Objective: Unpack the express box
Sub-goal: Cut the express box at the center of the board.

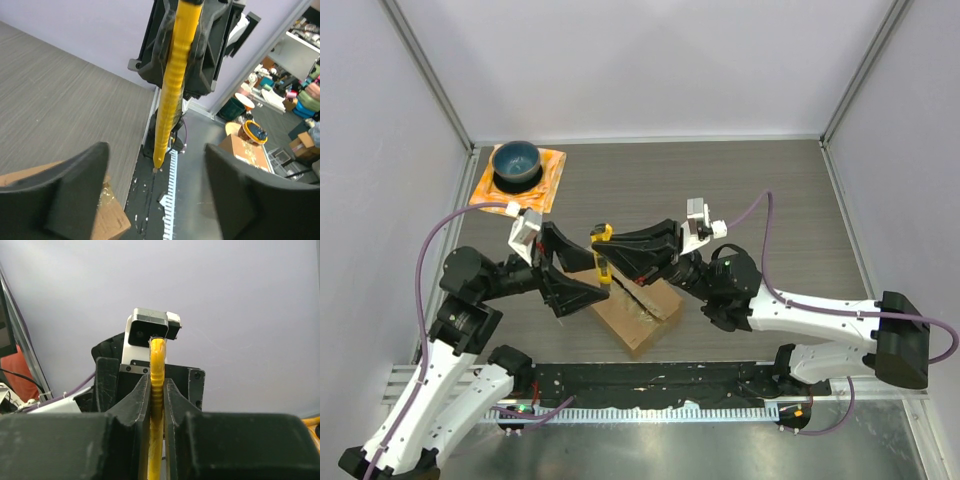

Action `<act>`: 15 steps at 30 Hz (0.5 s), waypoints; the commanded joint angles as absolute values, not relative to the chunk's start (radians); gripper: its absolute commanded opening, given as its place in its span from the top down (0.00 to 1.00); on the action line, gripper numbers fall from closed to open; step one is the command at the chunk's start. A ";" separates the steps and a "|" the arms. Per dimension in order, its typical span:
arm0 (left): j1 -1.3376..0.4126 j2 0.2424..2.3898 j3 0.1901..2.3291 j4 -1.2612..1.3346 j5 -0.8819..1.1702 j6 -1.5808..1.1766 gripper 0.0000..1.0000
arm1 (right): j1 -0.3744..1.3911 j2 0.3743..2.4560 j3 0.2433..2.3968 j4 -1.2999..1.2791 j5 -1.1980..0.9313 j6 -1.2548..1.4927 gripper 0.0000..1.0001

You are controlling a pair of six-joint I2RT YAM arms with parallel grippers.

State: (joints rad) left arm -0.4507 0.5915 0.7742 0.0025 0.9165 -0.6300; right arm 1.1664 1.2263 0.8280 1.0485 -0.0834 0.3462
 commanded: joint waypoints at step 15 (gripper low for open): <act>-0.430 0.574 0.782 0.110 1.032 -0.658 0.51 | 1.246 1.290 0.842 1.289 -0.003 0.307 0.99</act>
State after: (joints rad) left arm -0.4416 0.5823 0.7731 0.0597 1.0088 -0.6369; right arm 1.2316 1.2835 0.8276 1.1858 -0.0326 0.3347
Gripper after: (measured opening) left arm 0.522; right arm 0.162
